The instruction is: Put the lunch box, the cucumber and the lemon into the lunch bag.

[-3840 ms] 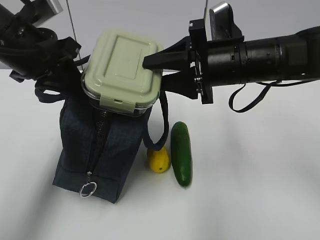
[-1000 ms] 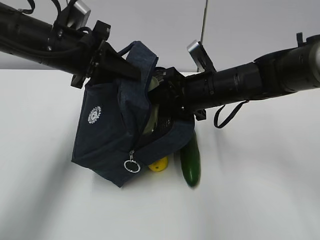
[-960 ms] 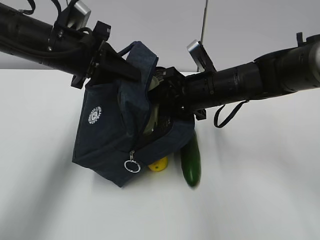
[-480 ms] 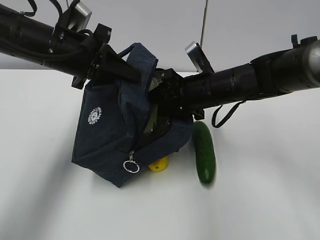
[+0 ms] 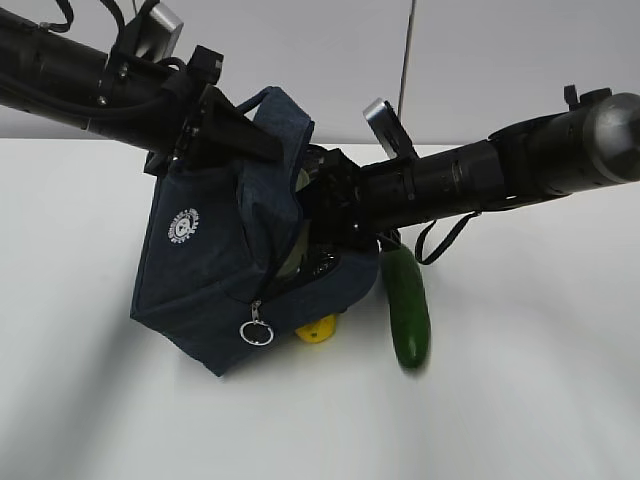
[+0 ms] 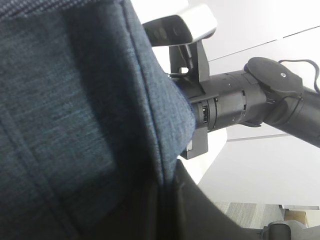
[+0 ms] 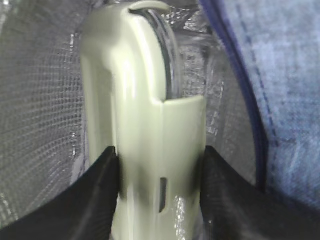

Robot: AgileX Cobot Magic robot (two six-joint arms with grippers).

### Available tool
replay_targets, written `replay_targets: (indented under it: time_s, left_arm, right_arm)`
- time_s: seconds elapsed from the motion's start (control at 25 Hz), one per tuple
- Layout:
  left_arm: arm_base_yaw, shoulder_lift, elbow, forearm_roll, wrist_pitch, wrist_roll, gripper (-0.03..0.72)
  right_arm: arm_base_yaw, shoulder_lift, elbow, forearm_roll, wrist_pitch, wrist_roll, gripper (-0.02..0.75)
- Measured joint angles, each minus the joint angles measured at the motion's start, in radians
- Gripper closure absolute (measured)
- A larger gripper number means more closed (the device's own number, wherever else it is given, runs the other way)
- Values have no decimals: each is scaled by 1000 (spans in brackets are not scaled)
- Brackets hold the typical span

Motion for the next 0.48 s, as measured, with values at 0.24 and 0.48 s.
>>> replay_targets:
  time_s: [0.24, 0.48]
  left_arm:
    - [0, 0, 0, -5, 0, 2, 696]
    - [0, 0, 0, -27, 0, 5, 695]
  right_arm:
    - [0, 0, 0, 2, 27, 0, 384]
    - [0, 0, 0, 7, 51, 0, 378]
